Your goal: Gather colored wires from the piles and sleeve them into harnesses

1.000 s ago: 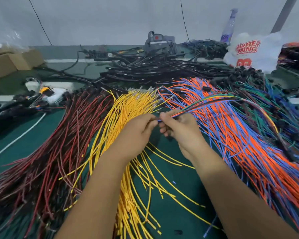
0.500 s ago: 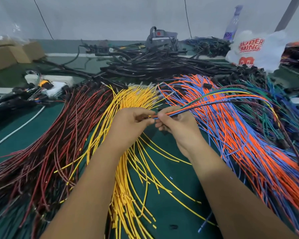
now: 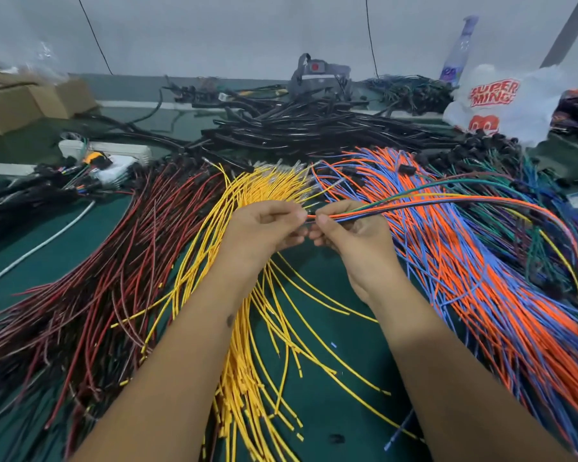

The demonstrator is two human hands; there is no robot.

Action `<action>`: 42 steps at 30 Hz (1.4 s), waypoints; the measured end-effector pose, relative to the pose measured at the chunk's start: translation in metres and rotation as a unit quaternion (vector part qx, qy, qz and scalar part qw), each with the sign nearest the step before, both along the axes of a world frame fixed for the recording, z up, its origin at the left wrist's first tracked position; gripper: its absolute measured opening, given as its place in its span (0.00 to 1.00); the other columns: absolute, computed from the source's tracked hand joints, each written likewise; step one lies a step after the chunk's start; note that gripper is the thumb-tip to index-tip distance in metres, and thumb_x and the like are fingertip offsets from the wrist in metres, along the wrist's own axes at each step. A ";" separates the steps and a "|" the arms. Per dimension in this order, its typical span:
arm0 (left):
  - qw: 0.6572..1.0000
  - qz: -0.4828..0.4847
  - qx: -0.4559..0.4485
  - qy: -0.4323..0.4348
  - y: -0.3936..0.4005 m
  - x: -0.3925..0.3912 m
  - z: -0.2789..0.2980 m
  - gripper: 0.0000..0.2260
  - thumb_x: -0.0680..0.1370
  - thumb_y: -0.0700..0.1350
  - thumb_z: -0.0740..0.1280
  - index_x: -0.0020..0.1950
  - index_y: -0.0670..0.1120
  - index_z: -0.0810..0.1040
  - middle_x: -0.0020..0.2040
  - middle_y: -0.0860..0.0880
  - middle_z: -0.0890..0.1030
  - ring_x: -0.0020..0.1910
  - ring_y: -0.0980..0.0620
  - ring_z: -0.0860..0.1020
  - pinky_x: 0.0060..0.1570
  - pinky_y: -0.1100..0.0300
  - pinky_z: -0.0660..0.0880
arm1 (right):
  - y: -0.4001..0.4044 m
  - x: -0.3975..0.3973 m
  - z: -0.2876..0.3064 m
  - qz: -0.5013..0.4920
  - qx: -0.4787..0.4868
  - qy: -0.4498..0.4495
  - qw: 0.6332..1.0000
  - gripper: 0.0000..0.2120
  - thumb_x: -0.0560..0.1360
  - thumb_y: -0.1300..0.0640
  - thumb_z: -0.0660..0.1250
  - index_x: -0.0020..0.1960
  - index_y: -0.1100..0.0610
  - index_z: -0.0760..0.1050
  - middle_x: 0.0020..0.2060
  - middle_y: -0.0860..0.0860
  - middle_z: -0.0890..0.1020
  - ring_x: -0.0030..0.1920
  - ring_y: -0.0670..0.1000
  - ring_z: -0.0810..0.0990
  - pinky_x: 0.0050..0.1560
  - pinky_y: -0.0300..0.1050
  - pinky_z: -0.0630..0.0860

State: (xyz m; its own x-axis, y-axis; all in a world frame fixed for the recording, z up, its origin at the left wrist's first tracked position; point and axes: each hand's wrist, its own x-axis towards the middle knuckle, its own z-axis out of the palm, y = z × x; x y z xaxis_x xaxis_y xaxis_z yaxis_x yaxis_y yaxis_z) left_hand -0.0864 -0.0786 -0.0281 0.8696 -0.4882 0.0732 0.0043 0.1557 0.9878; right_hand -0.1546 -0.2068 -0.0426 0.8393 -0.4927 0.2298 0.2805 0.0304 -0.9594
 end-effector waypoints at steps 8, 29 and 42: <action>0.991 0.079 0.051 -0.097 -0.001 -0.003 -0.002 0.05 0.72 0.36 0.73 0.43 0.45 0.83 0.34 0.48 0.84 0.34 0.53 0.83 0.38 0.66 0.79 | 0.006 0.000 0.001 -0.055 -0.058 0.016 0.997 0.09 0.75 0.69 0.67 0.41 0.56 0.78 0.30 0.49 0.82 0.33 0.47 0.82 0.37 0.37 0.77; 0.970 -0.030 -0.173 0.169 0.002 0.003 0.010 0.23 0.82 0.59 0.48 0.62 0.48 0.77 0.61 0.45 0.81 0.63 0.48 0.76 0.61 0.51 0.71 | 0.015 -0.006 0.006 0.075 0.011 -0.014 0.997 0.07 0.76 0.71 0.65 0.43 0.62 0.77 0.33 0.56 0.81 0.33 0.49 0.81 0.37 0.39 0.79; 0.982 -0.083 -0.121 0.115 -0.002 -0.003 0.010 0.28 0.81 0.64 0.42 0.69 0.51 0.71 0.61 0.48 0.81 0.55 0.50 0.82 0.26 0.64 0.71 | 0.027 -0.004 0.004 0.116 -0.011 0.004 0.993 0.05 0.75 0.69 0.67 0.46 0.61 0.79 0.36 0.57 0.82 0.33 0.50 0.81 0.37 0.41 0.79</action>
